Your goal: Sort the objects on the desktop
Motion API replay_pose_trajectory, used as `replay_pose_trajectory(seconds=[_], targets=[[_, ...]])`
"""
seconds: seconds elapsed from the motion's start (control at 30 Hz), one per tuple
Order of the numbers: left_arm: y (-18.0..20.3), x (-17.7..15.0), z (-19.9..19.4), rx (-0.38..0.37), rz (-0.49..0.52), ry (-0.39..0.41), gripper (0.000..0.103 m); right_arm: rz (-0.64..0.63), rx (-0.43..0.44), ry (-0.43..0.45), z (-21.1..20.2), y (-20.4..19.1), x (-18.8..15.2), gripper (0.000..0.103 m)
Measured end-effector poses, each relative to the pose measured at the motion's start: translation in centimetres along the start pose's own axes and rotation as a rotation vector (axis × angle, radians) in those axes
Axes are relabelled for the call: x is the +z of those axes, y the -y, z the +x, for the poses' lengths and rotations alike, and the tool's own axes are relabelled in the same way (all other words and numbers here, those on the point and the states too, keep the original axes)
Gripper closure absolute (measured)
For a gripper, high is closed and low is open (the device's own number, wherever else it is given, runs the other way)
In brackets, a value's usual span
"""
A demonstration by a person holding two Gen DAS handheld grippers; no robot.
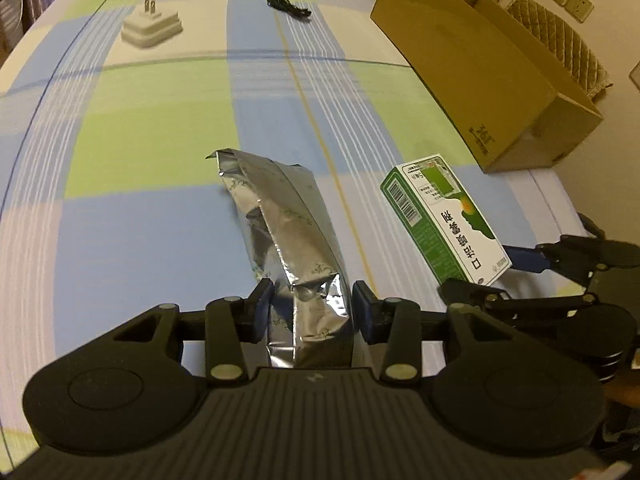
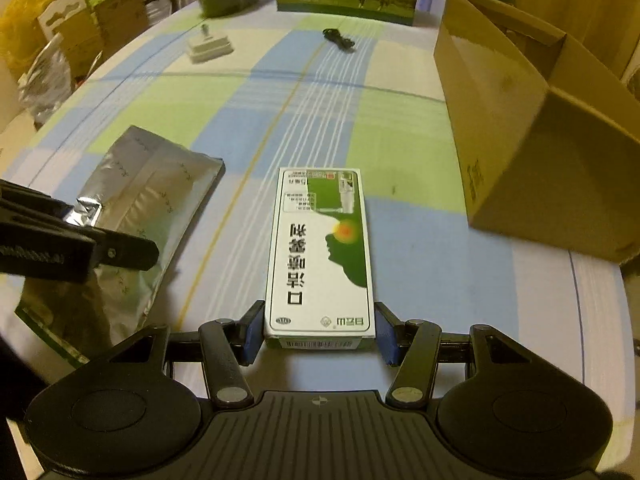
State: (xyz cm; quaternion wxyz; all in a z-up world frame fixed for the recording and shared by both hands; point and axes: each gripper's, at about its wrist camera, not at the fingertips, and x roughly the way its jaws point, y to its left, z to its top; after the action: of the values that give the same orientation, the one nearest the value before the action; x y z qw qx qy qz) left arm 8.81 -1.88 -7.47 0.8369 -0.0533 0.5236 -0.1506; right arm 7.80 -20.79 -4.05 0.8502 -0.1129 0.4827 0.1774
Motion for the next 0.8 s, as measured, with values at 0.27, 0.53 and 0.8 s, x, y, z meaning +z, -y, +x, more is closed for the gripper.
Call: replay_pose_trajectory(seconds=[0.27,0.53,0.8], targets=[[0.1,1.2,0.6,0.024,0.024,-0.088,0.047,0.021,0.037,0.004,0.1,0.2,0.0,0.037],[0.8,2.5,2.1,0.034,0.074,-0.145,0.051,0.009,0.073,0.048,1.7,0.6,1.2,0.035],[2.2,2.1,1.8,0.084,0.17,-0.138,0.063,0.014,0.073,0.054,2.3,1.1,1.1,0.038]])
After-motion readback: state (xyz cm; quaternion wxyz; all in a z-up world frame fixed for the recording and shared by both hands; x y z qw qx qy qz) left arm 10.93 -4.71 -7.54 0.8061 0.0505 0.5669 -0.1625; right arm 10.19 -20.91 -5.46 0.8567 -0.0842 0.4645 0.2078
